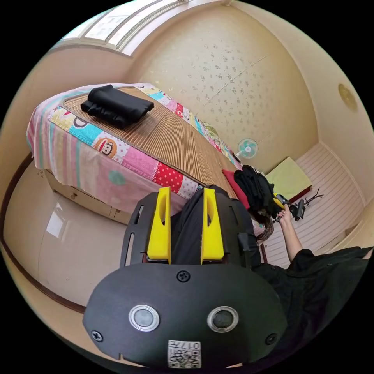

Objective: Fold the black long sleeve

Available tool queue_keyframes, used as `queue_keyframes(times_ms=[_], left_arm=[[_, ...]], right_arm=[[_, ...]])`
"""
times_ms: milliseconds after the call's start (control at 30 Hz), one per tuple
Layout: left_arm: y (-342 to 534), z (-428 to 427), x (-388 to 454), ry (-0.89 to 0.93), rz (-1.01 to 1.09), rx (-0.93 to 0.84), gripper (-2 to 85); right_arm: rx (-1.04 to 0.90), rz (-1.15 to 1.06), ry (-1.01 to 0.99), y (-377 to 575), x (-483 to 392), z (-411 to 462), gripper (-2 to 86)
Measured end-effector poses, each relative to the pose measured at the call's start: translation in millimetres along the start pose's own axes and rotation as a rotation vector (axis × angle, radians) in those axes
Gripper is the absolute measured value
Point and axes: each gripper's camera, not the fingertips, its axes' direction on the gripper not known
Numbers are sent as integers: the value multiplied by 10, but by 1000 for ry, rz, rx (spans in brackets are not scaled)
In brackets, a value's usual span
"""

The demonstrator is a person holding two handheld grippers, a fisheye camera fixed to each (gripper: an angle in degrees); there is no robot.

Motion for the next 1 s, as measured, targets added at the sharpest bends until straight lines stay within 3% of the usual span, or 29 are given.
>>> queue_keyframes(times_ms=[67, 167, 333, 533, 700, 900, 1000], left_arm=[[-44, 66, 103, 13, 31, -45, 124], [-37, 54, 104, 38, 5, -54, 124], [34, -233, -11, 124, -61, 15, 112], [-96, -478, -3, 135, 8, -40, 113], [-170, -670, -146, 209, -50, -31, 138], [-203, -538, 56, 254, 16, -171, 145], [-180, -448, 317, 307, 75, -210, 146]], right_arm=[[-45, 29, 80, -48, 161, 133, 91], [-206, 39, 33, -68, 207, 439, 40], [167, -65, -55, -133, -487, -575, 21], [101, -583, -493, 426, -1972, -1497, 26], [-260, -599, -943, 1463, -2315, -1129, 61], [-363, -406, -681, 1933, -1963, -519, 99], [-483, -496, -572, 2058, -2093, -176, 89]])
